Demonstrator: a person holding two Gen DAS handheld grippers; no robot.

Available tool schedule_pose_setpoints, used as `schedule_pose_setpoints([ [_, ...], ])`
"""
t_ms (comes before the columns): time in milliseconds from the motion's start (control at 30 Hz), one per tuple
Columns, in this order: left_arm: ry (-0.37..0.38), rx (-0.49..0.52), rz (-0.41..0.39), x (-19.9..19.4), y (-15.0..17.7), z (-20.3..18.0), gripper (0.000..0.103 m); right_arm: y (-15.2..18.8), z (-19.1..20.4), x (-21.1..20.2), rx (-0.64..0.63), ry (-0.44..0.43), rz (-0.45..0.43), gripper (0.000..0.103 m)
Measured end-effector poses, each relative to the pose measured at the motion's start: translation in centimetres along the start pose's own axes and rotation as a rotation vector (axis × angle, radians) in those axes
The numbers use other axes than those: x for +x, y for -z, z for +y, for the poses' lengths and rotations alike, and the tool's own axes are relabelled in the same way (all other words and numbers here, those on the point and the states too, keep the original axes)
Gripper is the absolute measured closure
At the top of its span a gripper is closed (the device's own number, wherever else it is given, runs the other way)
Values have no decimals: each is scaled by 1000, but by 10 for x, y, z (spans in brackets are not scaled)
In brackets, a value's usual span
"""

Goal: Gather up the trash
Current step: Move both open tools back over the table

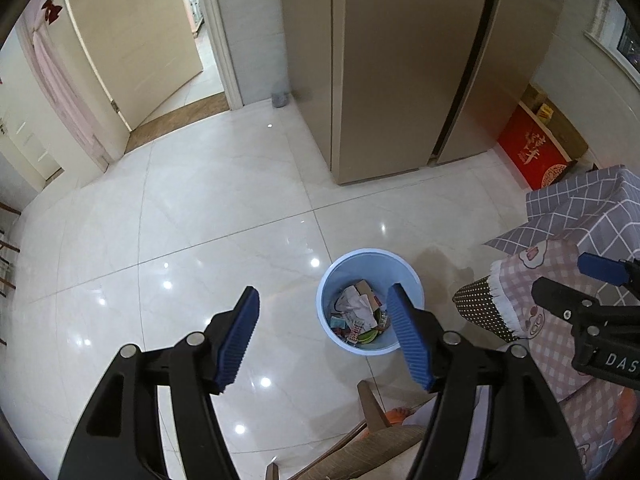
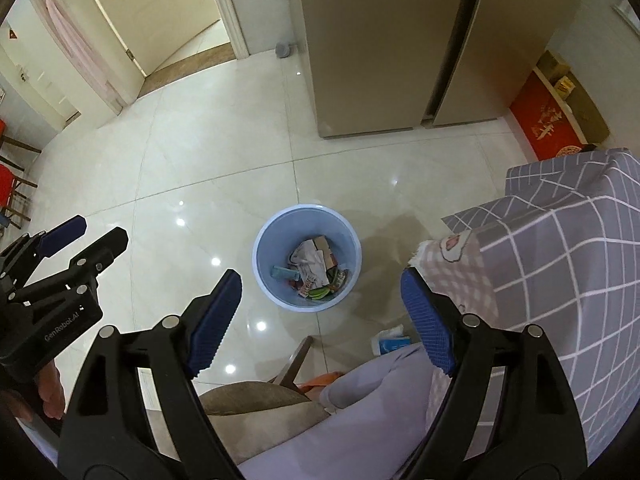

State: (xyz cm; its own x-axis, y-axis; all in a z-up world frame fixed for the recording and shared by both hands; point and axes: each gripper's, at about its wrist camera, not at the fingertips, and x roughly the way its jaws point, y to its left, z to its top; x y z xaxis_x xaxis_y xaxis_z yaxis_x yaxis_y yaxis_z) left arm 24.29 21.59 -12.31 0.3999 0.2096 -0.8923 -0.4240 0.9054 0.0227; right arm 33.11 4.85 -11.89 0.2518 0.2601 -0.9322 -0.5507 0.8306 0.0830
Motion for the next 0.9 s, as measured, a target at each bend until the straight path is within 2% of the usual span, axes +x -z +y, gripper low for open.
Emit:
schedule_pose_setpoints([
  [467,38,103,-61,-24,-9,-57,36,18,-42,-43,51,5,-78,22],
  [667,75,166,-100,-40,-15,-97,34,31,-73,-70,110,15,-128,22],
  [900,147,272,-140,-61,-16,-163,30,57,-121,-99,211,63,-174,19],
])
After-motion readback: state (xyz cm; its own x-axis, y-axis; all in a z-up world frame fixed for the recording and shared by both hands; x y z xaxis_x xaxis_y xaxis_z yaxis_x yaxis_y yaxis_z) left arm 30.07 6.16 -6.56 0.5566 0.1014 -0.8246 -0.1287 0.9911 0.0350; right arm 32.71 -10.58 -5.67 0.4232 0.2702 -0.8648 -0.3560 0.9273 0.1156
